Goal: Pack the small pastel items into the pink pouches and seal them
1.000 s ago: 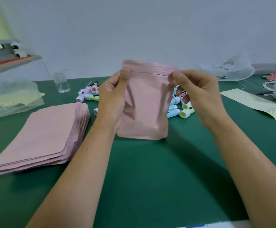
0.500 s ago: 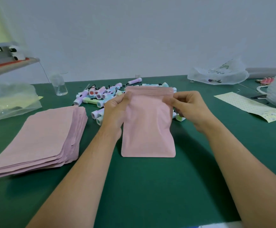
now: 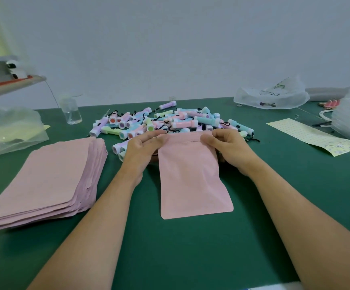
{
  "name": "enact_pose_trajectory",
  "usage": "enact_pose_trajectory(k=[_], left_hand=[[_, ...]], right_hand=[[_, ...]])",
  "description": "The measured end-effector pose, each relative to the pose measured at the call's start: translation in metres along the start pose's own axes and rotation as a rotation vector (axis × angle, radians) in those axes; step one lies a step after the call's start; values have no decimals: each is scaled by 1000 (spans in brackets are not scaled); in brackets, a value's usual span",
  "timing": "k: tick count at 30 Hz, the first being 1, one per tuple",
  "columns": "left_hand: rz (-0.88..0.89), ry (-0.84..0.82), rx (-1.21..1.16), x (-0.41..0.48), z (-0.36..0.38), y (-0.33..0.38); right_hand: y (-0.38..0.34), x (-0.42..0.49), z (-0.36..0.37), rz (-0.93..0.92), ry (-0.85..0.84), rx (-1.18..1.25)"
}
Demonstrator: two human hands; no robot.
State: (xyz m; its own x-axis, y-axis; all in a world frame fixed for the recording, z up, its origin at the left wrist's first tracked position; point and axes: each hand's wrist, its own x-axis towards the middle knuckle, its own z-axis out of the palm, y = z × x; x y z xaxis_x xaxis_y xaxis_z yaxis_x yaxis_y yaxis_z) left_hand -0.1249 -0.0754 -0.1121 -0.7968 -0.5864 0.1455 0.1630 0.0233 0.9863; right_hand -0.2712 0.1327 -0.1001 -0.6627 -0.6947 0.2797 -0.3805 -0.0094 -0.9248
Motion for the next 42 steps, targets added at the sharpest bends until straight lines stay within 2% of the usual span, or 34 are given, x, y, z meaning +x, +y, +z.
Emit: enact_pose_trajectory(k=[6, 9, 12, 15, 25, 32, 42], left_hand=[[4, -111, 145, -5, 6, 1], [-3, -97, 158, -5, 5, 1], [6, -140, 186, -6, 3, 0], [29, -204, 205, -8, 3, 2], [85, -179, 233, -9, 5, -1], [107, -183, 209, -11, 4, 1], [137, -262, 215, -14, 4, 2]], right_hand=[[2, 4, 15, -140, 42, -161], [1, 3, 15, -125, 34, -129], [-1, 1, 11, -24, -76, 16], [0, 0, 12, -1, -139, -14], [4, 3, 17, -46, -77, -220], [-6, -3, 17, -75, -54, -56], [-7, -5, 22, -30, -83, -93]])
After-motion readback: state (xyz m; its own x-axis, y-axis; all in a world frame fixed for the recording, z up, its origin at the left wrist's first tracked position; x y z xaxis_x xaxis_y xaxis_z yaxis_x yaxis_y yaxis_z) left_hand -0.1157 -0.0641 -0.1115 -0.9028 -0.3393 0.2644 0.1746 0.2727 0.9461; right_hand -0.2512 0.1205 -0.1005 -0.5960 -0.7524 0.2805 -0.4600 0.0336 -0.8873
